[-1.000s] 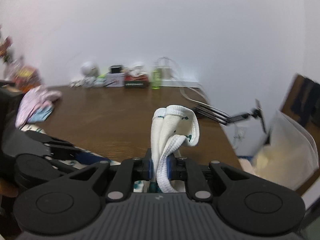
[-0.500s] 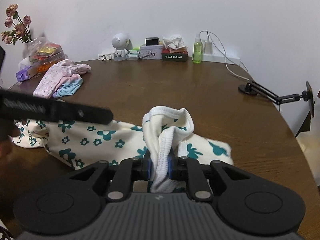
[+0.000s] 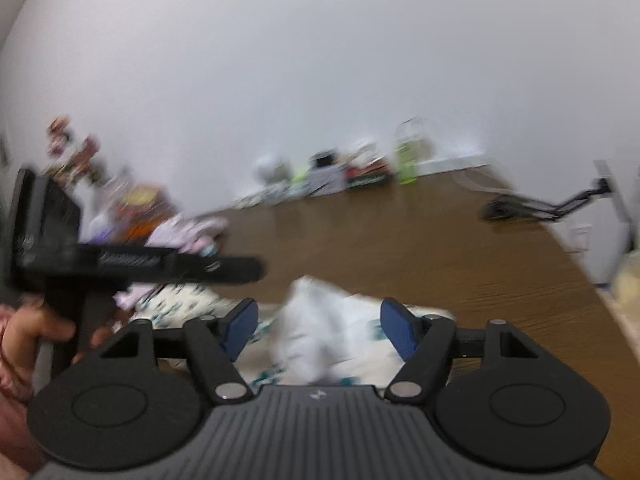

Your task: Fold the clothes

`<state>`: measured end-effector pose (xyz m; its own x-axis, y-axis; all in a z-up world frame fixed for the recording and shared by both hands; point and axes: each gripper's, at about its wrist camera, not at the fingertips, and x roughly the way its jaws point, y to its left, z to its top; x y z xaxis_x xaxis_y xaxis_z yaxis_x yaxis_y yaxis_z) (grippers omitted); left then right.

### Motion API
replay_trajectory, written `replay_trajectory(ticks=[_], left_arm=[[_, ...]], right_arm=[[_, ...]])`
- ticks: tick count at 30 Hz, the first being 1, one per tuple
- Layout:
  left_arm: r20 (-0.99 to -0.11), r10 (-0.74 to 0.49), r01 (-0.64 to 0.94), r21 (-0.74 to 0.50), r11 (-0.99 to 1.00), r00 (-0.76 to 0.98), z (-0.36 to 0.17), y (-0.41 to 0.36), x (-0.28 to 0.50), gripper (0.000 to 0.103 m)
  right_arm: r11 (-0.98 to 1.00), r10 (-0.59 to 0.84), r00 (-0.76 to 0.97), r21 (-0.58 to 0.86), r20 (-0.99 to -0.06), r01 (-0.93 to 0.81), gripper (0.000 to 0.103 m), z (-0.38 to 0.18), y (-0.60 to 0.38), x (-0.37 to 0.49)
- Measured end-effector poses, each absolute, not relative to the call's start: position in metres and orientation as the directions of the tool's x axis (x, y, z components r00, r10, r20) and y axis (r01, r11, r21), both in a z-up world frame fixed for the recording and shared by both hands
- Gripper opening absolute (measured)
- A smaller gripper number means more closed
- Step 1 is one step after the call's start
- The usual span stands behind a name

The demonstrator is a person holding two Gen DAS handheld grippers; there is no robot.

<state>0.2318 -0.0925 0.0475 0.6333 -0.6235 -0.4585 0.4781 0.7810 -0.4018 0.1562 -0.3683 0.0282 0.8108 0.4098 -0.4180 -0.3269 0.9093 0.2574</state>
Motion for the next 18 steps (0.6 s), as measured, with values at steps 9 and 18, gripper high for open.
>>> replay_trajectory(ticks=[9, 18], left_arm=[[-0.545, -0.607, 0.482, -0.371, 0.794, 0.578, 0.011, -0.136, 0.249, 0.019], [-0.602, -0.569, 0.390, -0.414, 0.823, 0.561, -0.024, -0.122, 0.265, 0.010]], right_arm=[[0.942, 0.332, 0.768, 0.149, -0.547, -0.300, 0.016, -0.009, -0.351, 0.190], [0.947, 0.292, 0.796, 0.040, -0.530, -0.320, 0.016, -0.024, -0.331, 0.185]])
